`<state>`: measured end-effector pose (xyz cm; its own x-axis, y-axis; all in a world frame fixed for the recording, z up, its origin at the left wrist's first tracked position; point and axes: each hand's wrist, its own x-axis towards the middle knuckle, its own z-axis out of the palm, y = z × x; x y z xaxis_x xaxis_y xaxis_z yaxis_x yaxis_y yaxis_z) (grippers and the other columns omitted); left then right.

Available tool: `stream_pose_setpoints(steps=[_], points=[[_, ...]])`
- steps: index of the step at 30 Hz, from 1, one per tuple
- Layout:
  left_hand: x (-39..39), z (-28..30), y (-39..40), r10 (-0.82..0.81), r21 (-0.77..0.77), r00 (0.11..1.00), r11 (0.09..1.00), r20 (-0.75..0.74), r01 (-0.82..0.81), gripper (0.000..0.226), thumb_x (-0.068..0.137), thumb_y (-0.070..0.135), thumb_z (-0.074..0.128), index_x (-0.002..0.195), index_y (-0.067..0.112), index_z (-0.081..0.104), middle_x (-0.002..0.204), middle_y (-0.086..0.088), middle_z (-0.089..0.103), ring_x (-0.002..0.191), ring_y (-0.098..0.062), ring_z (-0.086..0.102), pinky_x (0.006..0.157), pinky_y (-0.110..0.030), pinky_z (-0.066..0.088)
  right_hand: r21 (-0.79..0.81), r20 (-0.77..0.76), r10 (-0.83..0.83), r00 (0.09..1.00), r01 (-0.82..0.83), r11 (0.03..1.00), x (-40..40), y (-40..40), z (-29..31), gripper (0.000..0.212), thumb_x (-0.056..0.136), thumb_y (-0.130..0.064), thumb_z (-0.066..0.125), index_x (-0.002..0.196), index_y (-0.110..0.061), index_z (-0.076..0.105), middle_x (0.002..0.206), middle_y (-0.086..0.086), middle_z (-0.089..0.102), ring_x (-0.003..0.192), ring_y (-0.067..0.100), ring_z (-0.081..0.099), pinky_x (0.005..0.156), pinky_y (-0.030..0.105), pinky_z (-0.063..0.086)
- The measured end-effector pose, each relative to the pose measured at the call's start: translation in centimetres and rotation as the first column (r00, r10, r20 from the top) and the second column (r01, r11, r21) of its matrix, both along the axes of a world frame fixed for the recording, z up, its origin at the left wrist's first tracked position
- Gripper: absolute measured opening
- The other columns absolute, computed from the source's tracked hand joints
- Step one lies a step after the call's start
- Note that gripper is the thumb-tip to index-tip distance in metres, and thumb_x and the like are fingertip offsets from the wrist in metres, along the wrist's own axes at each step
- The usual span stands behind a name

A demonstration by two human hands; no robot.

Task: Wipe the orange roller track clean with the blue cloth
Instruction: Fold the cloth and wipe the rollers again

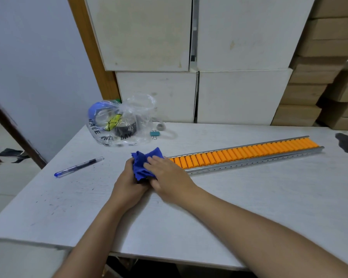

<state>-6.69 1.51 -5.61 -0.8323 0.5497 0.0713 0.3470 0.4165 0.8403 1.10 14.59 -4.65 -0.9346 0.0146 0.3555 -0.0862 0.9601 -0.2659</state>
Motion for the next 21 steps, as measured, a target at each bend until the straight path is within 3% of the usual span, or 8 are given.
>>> stream_pose_setpoints(steps=[4,10,13,15,17,21], points=[[-0.2,-0.6,-0.1,0.005,0.019,1.000,1.000,-0.022,-0.005,0.070,0.065,0.032,0.076,0.121,0.034,0.034,0.114,0.019,0.056,0.110,-0.010,0.055,0.093,-0.036,0.043,-0.013,-0.065,-0.056,0.996,0.056,0.998,1.6,1.8,0.2,0.043,0.088,-0.017,0.055,0.128,-0.003,0.053,0.134,0.013,0.054,0.126,0.027,0.044,0.109,0.036,0.025],[-0.4,-0.9,0.1,-0.020,-0.021,0.995,1.000,-0.098,0.018,0.073,0.072,0.028,0.077,0.130,0.024,0.033,0.122,0.010,0.053,0.115,-0.016,0.051,0.095,-0.035,0.040,-0.090,-0.089,-0.251,0.964,0.243,0.966,6.2,7.9,0.2,0.039,0.090,-0.021,0.055,0.126,-0.006,0.055,0.127,0.010,0.060,0.119,0.026,0.051,0.098,0.035,0.039],[-0.3,-0.8,0.1,-0.020,-0.021,0.995,1.000,-0.102,0.018,0.074,0.072,0.028,0.077,0.131,0.022,0.033,0.127,0.005,0.054,0.118,-0.017,0.051,0.096,-0.034,0.040,-0.130,-0.078,-0.396,0.915,0.385,0.914,8.9,11.8,0.6,0.021,0.089,-0.019,0.052,0.108,-0.012,0.060,0.104,0.008,0.066,0.096,0.026,0.059,0.075,0.036,0.048],[-0.2,-0.6,0.2,-0.021,-0.018,0.995,1.000,-0.094,0.019,0.075,0.072,0.027,0.077,0.132,0.022,0.033,0.123,0.009,0.052,0.117,-0.016,0.050,0.096,-0.033,0.039,-0.171,-0.066,-0.491,0.869,0.474,0.863,10.5,14.6,0.9,0.006,0.089,-0.017,0.049,0.086,-0.021,0.052,0.079,0.001,0.058,0.071,0.022,0.053,0.056,0.033,0.036],[0.0,-0.4,0.1,-0.021,-0.016,0.996,1.000,-0.086,0.019,0.075,0.072,0.027,0.077,0.132,0.022,0.033,0.121,0.012,0.051,0.116,-0.013,0.050,0.094,-0.030,0.038,-0.202,-0.063,-0.596,0.800,0.575,0.793,12.2,17.6,1.0,0.015,0.091,-0.016,0.048,0.077,-0.021,0.046,0.069,-0.003,0.050,0.061,0.018,0.046,0.050,0.030,0.028],[0.1,-0.4,0.1,-0.011,-0.024,0.995,1.000,-0.103,0.008,0.074,0.072,0.027,0.077,0.133,0.021,0.034,0.123,0.011,0.051,0.115,-0.011,0.049,0.093,-0.029,0.037,-0.167,-0.027,-0.797,0.603,0.784,0.599,14.8,24.5,0.4,0.023,0.094,-0.024,0.042,0.076,-0.011,0.047,0.072,0.007,0.052,0.067,0.026,0.049,0.054,0.033,0.034]])
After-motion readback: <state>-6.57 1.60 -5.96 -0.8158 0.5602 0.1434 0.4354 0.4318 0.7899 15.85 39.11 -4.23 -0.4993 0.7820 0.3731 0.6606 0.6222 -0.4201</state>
